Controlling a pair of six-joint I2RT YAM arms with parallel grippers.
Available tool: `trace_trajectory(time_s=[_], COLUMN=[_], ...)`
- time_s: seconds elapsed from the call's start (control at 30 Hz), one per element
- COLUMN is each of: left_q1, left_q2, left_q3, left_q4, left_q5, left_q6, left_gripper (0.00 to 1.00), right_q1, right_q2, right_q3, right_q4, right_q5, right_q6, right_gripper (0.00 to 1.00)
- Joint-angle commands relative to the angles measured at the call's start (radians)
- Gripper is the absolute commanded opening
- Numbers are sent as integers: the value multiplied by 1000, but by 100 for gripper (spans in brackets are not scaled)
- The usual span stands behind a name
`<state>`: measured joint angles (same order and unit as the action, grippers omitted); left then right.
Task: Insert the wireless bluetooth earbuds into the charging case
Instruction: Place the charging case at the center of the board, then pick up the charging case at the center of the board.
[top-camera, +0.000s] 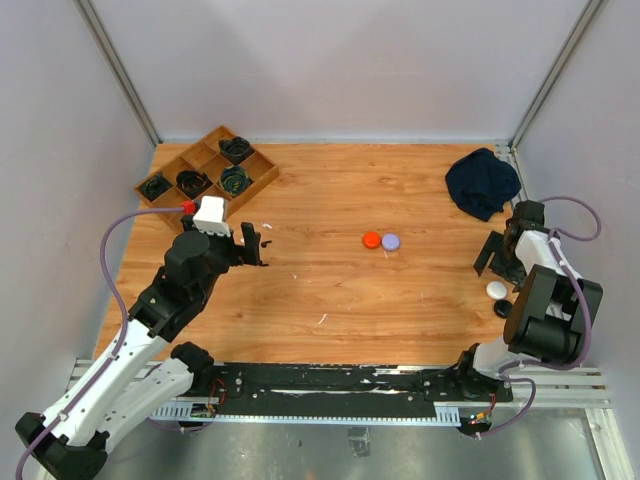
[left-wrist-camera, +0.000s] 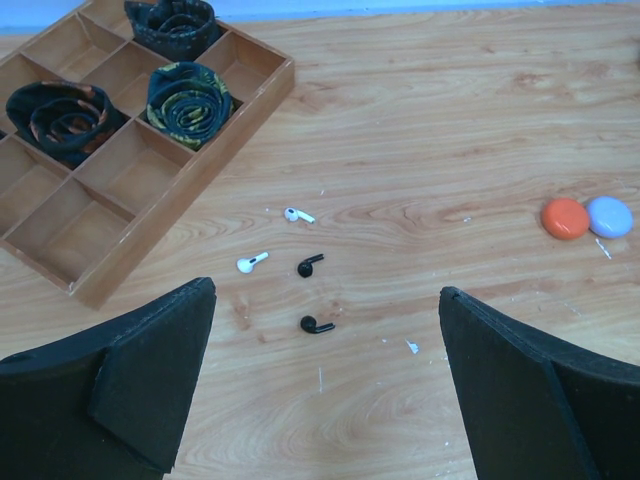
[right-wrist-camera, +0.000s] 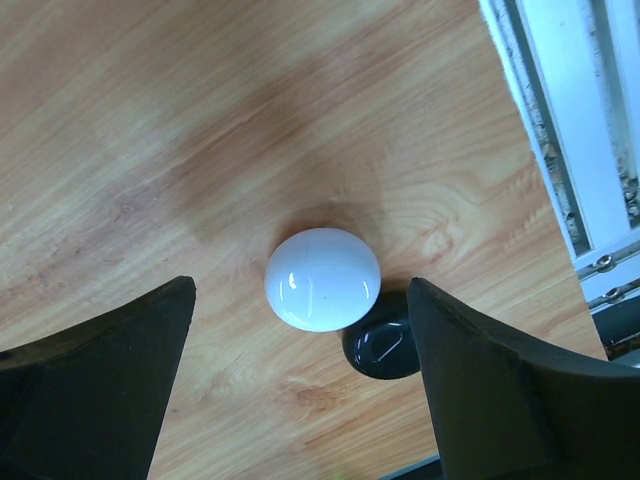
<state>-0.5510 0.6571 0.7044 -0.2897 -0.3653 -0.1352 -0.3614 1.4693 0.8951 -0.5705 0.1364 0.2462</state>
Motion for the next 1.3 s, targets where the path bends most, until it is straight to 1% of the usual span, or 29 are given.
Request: trace_trajectory(time_s=[0.0,0.17,0.4,0.73,0.9,1.1,1.27], left_q1=[10,9,11,11,13,16,21], left_q2=[-13,-14,-14,-20,-24,-22,-16], left_q3=[-14,-14,-12,-14,-15,-14,-16], left_q4=[24,26,27,27,27,30,30], left_q5=[-14,-13,-10,-4,0,5,11], left_q6=[2,2,3,2,2,0,-2], left_gripper=[99,99,99,99,99,99,99], right_q1=[-14,-16,-10,28,44,135,266], right_q2=[47,75,69,79,78,63,41], right_q3=[3,-11,-33,-41,-35,-21,6], right_q4=[-28,-39,-40,-37,-28,-45,-69], right_q5=[-41,-94,-136,-110,-110,-120,-116], right_q6=[0,-2,-7,-6,-7,6,47], right_gripper=[86,81,68,64,58,51,50])
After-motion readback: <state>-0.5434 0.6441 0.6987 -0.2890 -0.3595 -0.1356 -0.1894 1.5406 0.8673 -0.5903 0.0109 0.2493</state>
